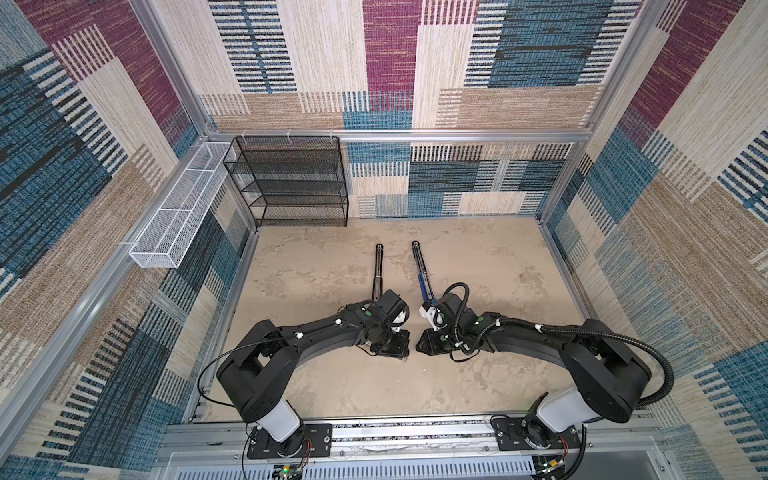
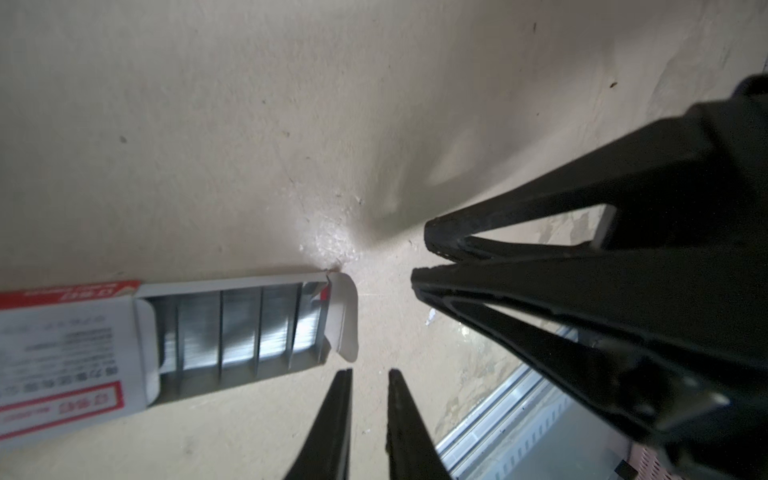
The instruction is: Load the staples into the stapler
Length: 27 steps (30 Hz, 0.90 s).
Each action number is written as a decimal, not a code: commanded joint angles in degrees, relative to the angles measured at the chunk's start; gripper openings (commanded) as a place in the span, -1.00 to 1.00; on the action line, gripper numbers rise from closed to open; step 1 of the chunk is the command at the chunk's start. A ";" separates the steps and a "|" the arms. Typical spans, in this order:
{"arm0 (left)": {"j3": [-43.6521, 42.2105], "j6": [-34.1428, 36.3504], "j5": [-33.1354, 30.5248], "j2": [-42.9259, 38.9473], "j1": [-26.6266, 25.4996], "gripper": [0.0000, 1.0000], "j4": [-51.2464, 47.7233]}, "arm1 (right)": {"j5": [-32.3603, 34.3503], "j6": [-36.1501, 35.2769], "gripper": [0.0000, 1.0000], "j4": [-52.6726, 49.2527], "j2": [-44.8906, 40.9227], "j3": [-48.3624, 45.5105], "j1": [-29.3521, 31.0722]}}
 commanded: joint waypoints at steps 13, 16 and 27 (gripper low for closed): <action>3.02 2.06 -4.78 4.12 -0.71 -0.56 -2.71 | 1.35 0.97 -0.49 1.61 -2.62 -1.81 -1.01; 3.50 2.21 -4.69 4.85 -0.88 -0.59 -2.69 | 1.42 1.06 -0.49 1.72 -2.81 -2.05 -1.06; 3.95 2.64 -6.76 7.23 -1.60 -0.64 -2.87 | 1.46 1.15 -0.49 1.63 -3.13 -2.46 -1.18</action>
